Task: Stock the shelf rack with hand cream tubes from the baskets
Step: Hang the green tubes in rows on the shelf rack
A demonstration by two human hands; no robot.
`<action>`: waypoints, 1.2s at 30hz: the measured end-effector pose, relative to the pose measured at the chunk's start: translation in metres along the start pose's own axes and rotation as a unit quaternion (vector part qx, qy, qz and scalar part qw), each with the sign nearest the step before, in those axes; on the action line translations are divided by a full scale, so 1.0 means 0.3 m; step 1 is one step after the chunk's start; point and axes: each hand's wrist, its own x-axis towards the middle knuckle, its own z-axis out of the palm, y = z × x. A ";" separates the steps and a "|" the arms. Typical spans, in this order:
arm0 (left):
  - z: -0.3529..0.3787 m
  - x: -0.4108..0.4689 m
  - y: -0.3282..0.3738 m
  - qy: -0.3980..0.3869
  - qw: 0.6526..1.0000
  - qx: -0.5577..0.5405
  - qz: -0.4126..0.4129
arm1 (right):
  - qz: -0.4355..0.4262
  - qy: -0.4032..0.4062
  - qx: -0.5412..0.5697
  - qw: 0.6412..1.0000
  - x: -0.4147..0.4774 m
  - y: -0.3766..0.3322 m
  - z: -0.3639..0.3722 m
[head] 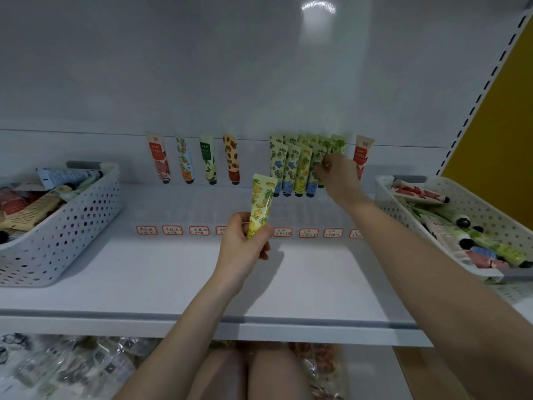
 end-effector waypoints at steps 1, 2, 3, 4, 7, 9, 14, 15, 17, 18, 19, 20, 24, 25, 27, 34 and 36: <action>-0.002 -0.001 0.002 0.000 1.000 0.002 0.002 | 0.000 0.000 0.001 1.000 0.000 -0.001 0.000; -0.004 -0.002 0.004 0.000 1.000 0.003 0.003 | 0.001 -0.001 0.002 1.000 -0.002 -0.001 0.001; -0.006 -0.004 0.006 0.000 1.000 0.005 0.004 | 0.001 -0.002 0.003 1.000 -0.003 -0.002 0.001; -0.008 -0.005 0.007 -0.001 1.000 0.006 0.004 | 0.003 -0.003 0.004 1.000 -0.003 -0.003 0.000; -0.013 -0.008 0.011 -0.002 1.000 0.008 0.001 | 0.009 -0.004 0.007 1.000 -0.004 -0.004 -0.003; -0.014 -0.009 0.013 -0.001 1.000 0.007 0.002 | 0.013 -0.003 0.013 1.000 -0.008 -0.006 -0.004; -0.024 -0.009 0.017 0.001 1.000 0.011 0.008 | 0.007 -0.004 0.029 1.000 -0.011 -0.008 -0.012; -0.027 -0.008 0.019 0.001 1.000 0.011 0.010 | 0.006 0.004 0.036 0.999 -0.009 -0.009 -0.024; -0.029 -0.004 0.022 0.003 1.000 0.008 0.014 | 0.001 0.044 0.063 0.997 -0.003 -0.015 -0.069; -0.029 -0.003 0.023 0.004 1.000 0.007 0.015 | -0.006 0.067 0.076 0.995 -0.003 -0.022 -0.098; -0.028 -0.004 0.023 0.006 1.000 0.006 0.015 | -0.014 0.084 0.082 0.993 -0.006 -0.029 -0.126; -0.027 -0.005 0.023 0.008 1.000 0.004 0.015 | -0.021 0.093 0.079 0.992 -0.012 -0.035 -0.148; -0.024 -0.018 0.014 0.011 1.000 0.003 0.016 | -0.044 0.054 0.043 0.997 -0.058 -0.055 -0.140; -0.027 -0.024 0.012 0.013 1.000 0.003 0.016 | -0.048 0.042 0.042 0.997 -0.074 -0.063 -0.120; -0.040 -0.033 0.009 0.016 1.000 0.001 0.016 | -0.053 0.022 0.052 0.997 -0.100 -0.087 -0.074; -0.099 -0.036 0.010 0.037 0.999 0.006 0.011 | -0.042 -0.023 0.067 0.997 -0.117 -0.141 0.044; -0.104 -0.033 0.009 0.038 0.999 0.007 0.009 | -0.039 -0.024 0.074 0.996 -0.114 -0.145 0.059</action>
